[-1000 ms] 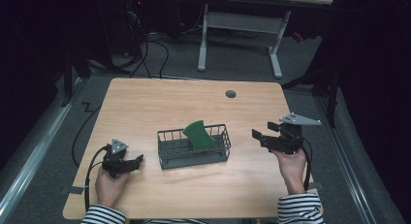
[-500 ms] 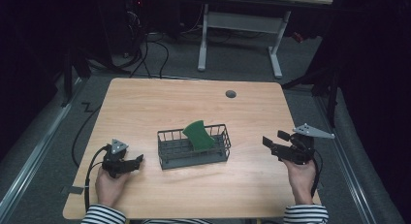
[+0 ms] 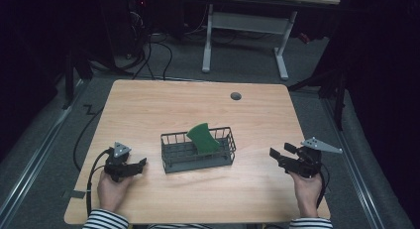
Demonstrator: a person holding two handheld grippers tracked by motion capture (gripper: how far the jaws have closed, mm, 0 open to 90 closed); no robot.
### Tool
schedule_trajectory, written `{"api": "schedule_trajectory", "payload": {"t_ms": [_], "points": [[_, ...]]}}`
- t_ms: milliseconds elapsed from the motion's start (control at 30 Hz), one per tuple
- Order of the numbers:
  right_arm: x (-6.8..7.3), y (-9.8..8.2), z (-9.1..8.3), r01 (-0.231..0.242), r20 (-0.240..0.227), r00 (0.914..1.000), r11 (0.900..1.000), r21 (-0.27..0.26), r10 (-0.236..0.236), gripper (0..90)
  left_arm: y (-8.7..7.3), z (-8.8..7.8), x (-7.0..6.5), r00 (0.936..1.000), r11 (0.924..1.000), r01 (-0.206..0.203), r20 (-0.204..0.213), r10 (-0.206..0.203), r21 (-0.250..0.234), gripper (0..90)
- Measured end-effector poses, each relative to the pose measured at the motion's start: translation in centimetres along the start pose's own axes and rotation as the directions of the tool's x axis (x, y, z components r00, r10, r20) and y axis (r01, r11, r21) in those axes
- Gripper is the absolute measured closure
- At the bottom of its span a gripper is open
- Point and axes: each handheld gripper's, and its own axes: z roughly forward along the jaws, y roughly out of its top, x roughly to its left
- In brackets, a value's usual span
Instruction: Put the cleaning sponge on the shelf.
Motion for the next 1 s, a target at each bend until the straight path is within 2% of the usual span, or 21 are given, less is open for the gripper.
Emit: {"api": "schedule_trajectory", "payload": {"t_ms": [200,600,1000], "points": [[-0.1,-1.2,0.5,-0.001,-0.002,1.0,1.0,0.006,0.001,29.2,0.0,0.0,0.0,1.0,1.0,0.0,0.0,0.0,0.0,24.7],[-0.4,-3.4,1.8,-0.033,0.004,0.9994,0.998,0.046,0.033,29.5,0.0,0.0,0.0,1.0,1.0,0.0,0.0,0.0,0.0,24.7],[-0.4,-5.6,3.3,-0.027,0.029,0.9993,0.996,0.09,0.024,29.3,0.0,0.0,0.0,1.0,1.0,0.0,0.0,0.0,0.0,24.7]]}}
